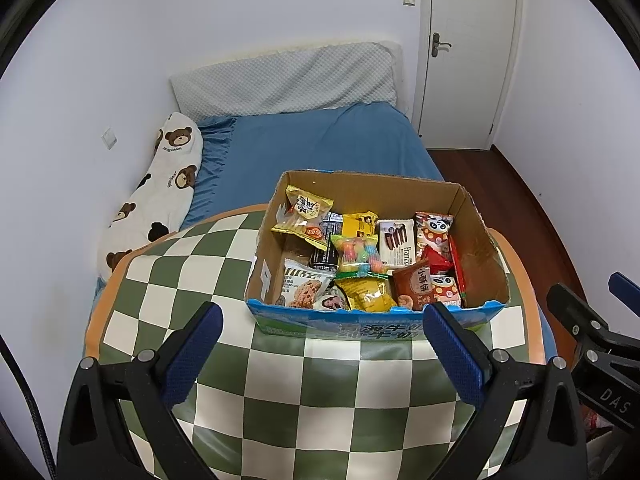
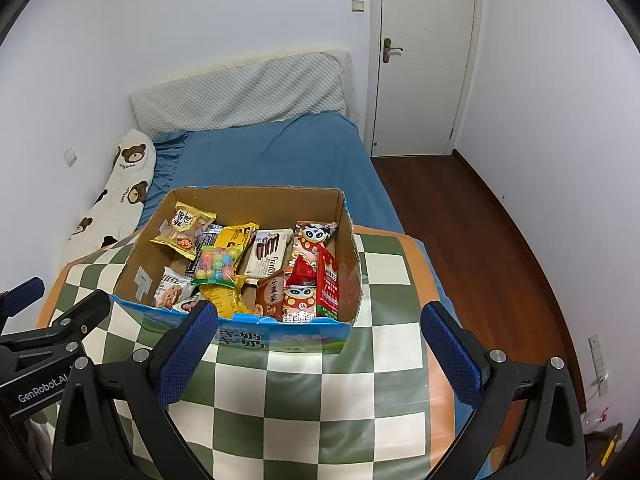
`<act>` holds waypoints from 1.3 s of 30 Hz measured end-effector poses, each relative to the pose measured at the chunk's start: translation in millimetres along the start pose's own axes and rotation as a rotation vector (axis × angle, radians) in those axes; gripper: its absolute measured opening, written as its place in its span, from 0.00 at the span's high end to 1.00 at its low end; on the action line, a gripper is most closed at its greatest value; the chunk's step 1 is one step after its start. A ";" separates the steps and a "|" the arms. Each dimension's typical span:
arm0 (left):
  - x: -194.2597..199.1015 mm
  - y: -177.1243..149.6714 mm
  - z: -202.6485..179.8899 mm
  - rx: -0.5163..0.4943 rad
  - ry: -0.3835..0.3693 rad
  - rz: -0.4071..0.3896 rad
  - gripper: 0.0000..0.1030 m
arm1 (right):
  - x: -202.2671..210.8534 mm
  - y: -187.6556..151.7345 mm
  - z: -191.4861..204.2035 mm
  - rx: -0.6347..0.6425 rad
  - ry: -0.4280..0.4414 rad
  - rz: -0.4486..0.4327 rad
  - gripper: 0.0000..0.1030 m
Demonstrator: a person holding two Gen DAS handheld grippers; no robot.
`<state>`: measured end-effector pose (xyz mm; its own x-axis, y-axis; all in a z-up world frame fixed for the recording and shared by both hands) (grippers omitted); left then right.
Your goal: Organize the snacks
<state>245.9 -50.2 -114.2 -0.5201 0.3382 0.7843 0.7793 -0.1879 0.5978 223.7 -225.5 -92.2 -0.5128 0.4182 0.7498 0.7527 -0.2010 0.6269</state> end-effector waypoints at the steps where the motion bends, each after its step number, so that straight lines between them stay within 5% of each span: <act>1: 0.8 0.9 -0.3 -0.002 0.000 -0.002 0.00 | 0.2 -0.7 0.1 -0.001 0.001 0.000 0.00; 39: 7.3 2.1 -1.6 -0.007 0.003 -0.009 0.00 | 5.6 4.5 -1.1 -0.001 0.001 -0.009 0.00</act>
<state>243.2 -49.6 -107.0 -0.5286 0.3369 0.7792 0.7721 -0.1907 0.6062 223.8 -225.0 -85.0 -0.5202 0.4194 0.7440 0.7475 -0.1978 0.6342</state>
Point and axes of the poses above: each gripper's, at about its wrist camera, not at the fingertips, and x roughly against the way its jaws point, z to its left, y to its top, the point moved 8 cm from there along -x, roughly the way its jaws point, and after that the axes turned 15 degrees about -y, right-handed, at the moved point
